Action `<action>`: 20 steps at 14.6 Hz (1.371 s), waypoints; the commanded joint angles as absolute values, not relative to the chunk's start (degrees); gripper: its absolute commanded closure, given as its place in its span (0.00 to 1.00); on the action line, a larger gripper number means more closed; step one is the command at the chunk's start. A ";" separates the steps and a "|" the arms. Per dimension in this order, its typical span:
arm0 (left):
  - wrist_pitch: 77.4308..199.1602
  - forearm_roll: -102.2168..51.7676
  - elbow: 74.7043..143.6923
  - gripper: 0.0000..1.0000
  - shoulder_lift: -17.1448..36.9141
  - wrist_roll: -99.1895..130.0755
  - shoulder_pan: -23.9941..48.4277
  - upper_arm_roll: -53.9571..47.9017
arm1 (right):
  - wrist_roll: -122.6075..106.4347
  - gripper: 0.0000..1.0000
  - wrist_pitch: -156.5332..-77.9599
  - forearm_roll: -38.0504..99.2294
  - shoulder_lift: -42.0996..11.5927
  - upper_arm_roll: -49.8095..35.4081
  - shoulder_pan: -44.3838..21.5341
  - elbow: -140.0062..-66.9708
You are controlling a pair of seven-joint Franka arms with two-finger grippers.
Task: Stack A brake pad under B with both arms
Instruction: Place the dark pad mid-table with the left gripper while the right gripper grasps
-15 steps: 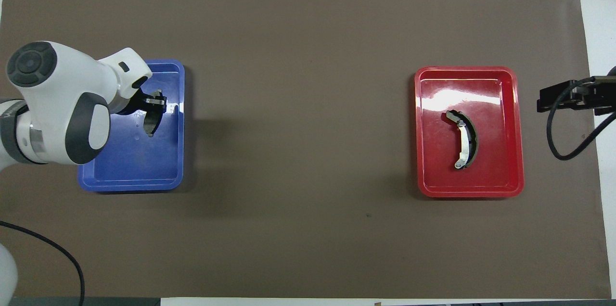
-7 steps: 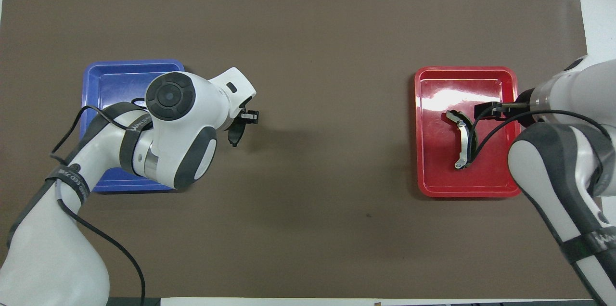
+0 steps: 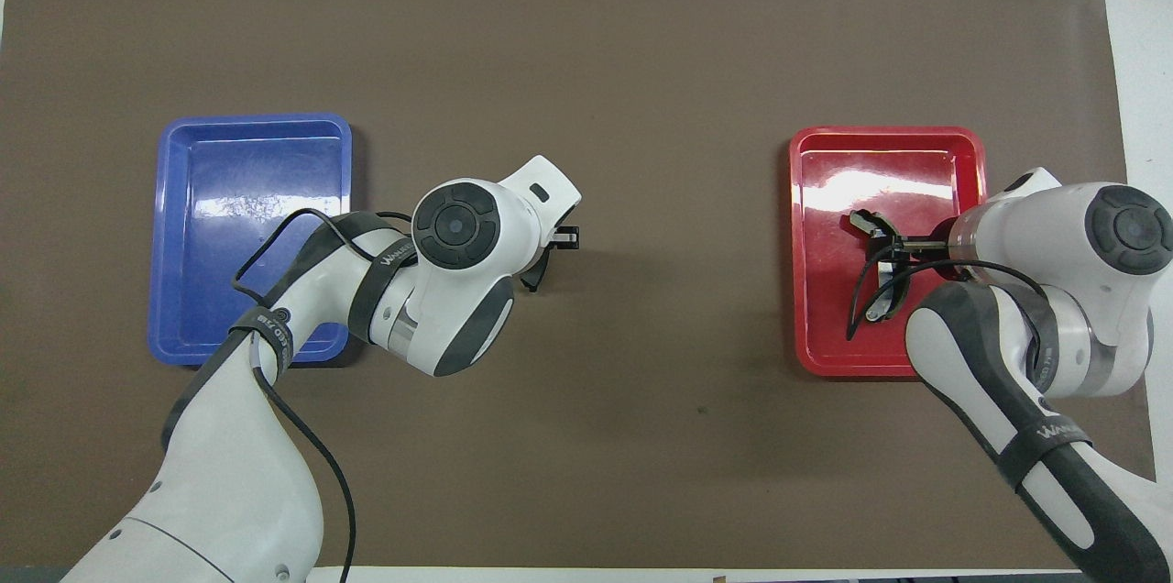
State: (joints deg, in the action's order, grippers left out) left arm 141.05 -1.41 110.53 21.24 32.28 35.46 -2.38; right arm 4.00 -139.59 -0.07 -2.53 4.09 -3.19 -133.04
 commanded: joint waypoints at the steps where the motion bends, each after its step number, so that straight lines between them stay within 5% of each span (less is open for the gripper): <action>1: 142.91 -2.29 109.25 0.97 23.03 36.12 37.00 -1.58 | 1.76 0.01 -143.96 1.41 -4.04 3.87 -3.16 -134.38; 3: 142.65 -2.29 109.42 0.64 23.03 36.12 37.00 -1.58 | 0.36 0.01 -144.05 1.41 -4.04 3.95 -3.16 -135.78; 4: 142.65 -2.29 109.51 0.26 23.03 36.04 36.91 -1.50 | 0.09 0.01 -144.14 1.41 -4.04 3.96 -3.16 -135.96; 5: 142.56 -2.29 109.51 0.01 23.03 36.12 36.83 -1.49 | 0.17 0.02 -144.14 1.41 -3.96 3.87 -3.16 -135.97; 12: 131.69 -2.11 109.16 0.00 15.49 27.20 29.64 -1.14 | 0.17 0.24 -144.58 1.49 -4.83 3.96 -3.16 -136.67; 14: 125.01 -2.11 108.81 0.00 12.14 17.89 24.54 -1.14 | 0.26 0.52 -144.49 1.41 -4.83 3.87 -3.25 -136.32; 15: 121.85 -2.11 107.94 0.00 10.91 13.75 22.09 -1.14 | 0.09 0.86 -143.97 1.41 -4.92 3.78 -3.25 -135.71; 16: 118.16 -2.11 106.97 0.00 10.03 9.36 19.19 -1.06 | 0.35 1.00 -143.53 1.41 -5.10 3.61 -3.25 -135.01; 20: 104.62 -2.11 99.78 0.00 7.83 -4.45 10.22 -0.88 | 0.44 1.00 -130.57 1.41 -5.01 2.12 -4.30 -125.20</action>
